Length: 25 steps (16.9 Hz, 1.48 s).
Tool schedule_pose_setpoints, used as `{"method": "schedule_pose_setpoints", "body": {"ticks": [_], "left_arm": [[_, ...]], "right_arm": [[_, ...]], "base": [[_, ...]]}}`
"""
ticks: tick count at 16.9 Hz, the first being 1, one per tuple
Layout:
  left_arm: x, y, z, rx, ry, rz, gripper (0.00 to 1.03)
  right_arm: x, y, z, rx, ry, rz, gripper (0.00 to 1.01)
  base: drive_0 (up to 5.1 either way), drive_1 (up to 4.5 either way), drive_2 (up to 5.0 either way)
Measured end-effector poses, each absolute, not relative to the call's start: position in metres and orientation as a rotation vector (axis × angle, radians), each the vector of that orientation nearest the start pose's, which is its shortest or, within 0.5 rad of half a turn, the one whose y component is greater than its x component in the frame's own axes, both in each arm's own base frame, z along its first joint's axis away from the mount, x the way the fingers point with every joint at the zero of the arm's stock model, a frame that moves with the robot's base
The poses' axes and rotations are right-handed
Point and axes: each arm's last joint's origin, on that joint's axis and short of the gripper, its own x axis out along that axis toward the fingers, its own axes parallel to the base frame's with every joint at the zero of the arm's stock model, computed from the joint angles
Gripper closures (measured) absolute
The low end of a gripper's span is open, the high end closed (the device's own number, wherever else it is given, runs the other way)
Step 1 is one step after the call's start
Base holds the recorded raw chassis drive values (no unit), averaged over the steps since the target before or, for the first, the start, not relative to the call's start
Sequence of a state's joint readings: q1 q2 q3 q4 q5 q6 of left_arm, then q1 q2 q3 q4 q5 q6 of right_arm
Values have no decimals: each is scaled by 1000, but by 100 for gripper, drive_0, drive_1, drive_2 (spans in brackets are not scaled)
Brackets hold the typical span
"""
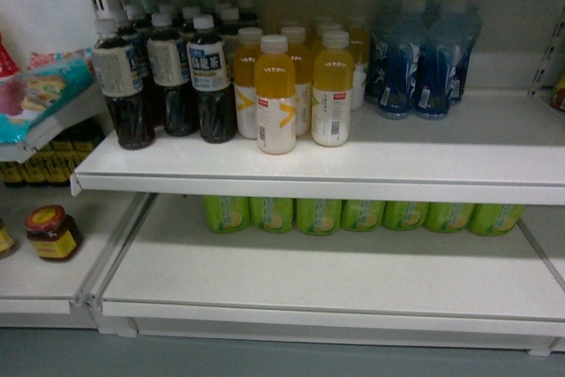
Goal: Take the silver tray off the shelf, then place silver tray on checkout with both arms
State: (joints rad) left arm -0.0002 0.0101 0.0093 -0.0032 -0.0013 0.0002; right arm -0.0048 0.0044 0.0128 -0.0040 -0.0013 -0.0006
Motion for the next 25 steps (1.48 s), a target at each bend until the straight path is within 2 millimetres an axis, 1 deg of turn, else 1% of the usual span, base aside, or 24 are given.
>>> {"method": "schedule_pose_setpoints", "body": {"ticks": [19,25], "left_arm": [[98,0,166,1,4,0,5],[98,0,166,1,3,0,5]], "right_arm": [[97,0,167,-1,-5,-5,3],[97,0,167,-1,-5,-5,3]], "base": [[0,0,0],[-2,430,-434]]}}
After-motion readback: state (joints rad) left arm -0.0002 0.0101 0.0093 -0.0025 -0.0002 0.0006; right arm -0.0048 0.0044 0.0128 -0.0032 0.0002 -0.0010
